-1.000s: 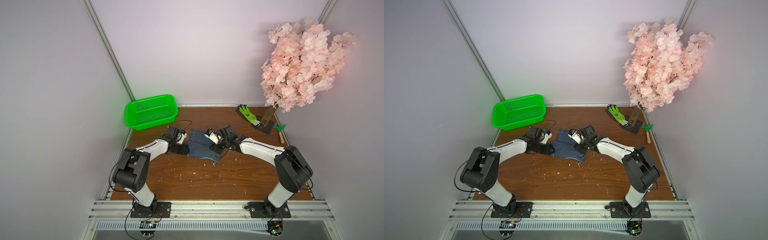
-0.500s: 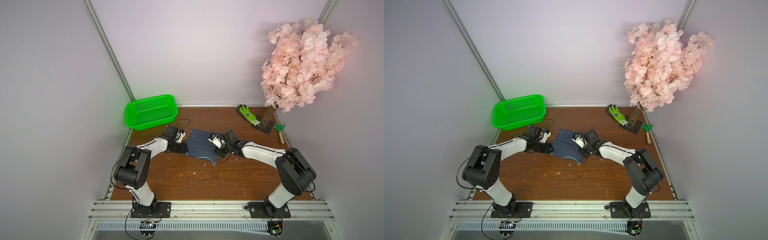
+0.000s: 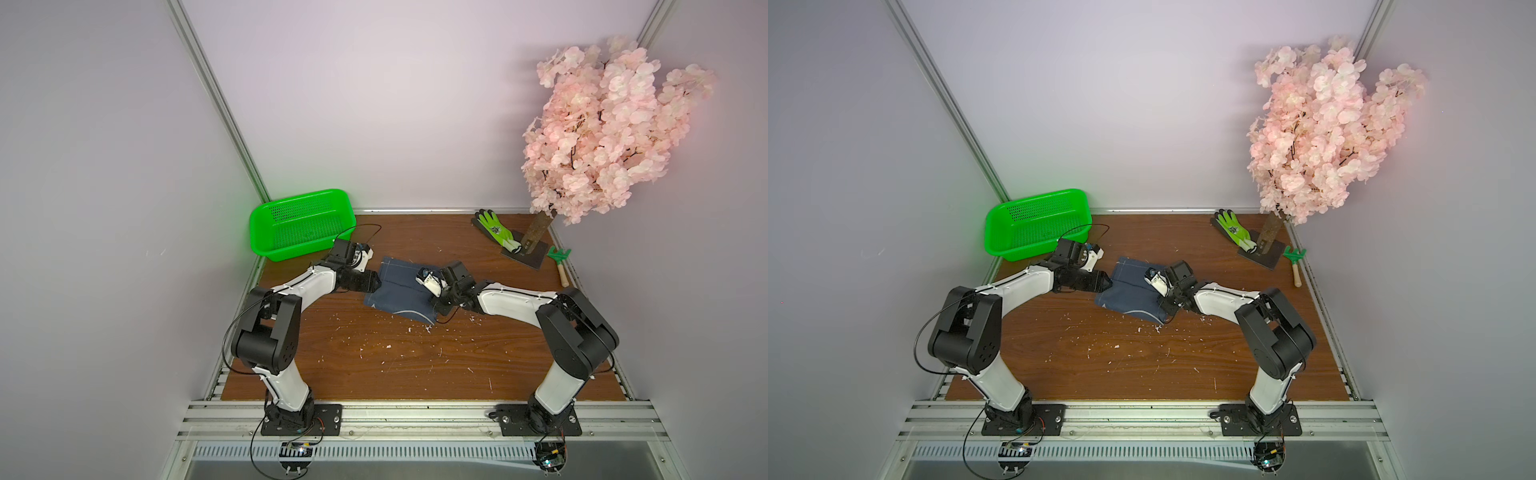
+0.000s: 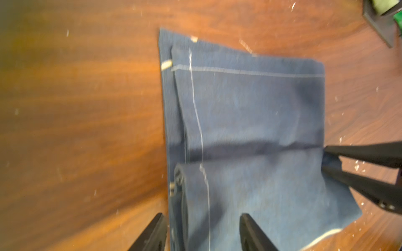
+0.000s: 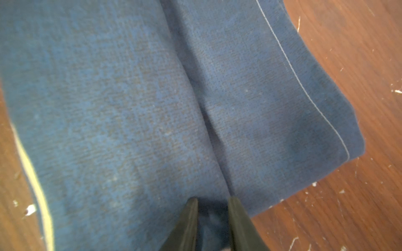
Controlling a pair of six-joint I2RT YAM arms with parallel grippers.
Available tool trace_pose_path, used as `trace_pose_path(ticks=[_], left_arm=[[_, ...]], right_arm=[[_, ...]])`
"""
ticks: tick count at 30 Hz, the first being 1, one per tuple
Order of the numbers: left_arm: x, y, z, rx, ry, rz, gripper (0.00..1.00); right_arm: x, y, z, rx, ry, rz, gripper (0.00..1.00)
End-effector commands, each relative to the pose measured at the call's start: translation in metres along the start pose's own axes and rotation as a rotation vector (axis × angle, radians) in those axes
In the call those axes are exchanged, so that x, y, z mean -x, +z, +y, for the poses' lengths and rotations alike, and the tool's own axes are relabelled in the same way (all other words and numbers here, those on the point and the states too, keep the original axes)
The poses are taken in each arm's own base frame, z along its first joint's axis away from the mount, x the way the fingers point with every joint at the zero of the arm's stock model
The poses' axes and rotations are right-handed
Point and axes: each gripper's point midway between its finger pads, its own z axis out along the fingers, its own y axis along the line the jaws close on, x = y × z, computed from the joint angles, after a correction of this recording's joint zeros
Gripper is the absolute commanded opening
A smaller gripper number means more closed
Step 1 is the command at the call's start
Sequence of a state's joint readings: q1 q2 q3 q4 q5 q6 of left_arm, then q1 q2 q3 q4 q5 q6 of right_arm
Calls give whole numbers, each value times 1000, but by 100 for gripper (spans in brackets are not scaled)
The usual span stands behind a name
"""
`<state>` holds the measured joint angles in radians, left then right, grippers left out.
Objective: Roll up the pillowcase
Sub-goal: Roll the pillowcase at the center of the board.
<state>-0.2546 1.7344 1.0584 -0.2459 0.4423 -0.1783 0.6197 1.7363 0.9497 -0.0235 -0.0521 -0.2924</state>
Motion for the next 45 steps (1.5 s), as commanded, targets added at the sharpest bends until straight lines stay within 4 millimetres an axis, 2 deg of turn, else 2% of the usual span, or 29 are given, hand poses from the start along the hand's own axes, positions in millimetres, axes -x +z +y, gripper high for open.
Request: trace_pose_path(ticks=[1,5,12,16,19,23,25,28,35,45], left_arm=[[-9,10,9,-5,-6,40,57],[-20,22,19,23,-3,87,55],[-32,34,32,61,-8,145,48],[-38,37,36,69,-20,161,44],[-40,37,37,68,-27,168,40],[-40,35,36,69,-30,172,38],[-40,34,34,67,-31,172,38],[-40,32,33,63,-32,178,38],[-44,30,32,60,-31,187,38],[-41,30,31,47,-33,186,38]], right_arm=[[3,-5,-7,-36,-4,-18,30],[7,-9,-6,-35,-7,-32,31],[3,-18,-13,-96,-51,-14,32],[22,-37,-9,-123,-103,-78,37],[47,-55,11,-114,-184,-168,48],[74,-64,66,-32,-308,-272,59],[78,-59,90,-12,-355,-293,64],[76,-41,103,-50,-414,-251,68],[77,-17,100,-191,-516,-171,74],[49,11,92,-373,-646,-17,73]])
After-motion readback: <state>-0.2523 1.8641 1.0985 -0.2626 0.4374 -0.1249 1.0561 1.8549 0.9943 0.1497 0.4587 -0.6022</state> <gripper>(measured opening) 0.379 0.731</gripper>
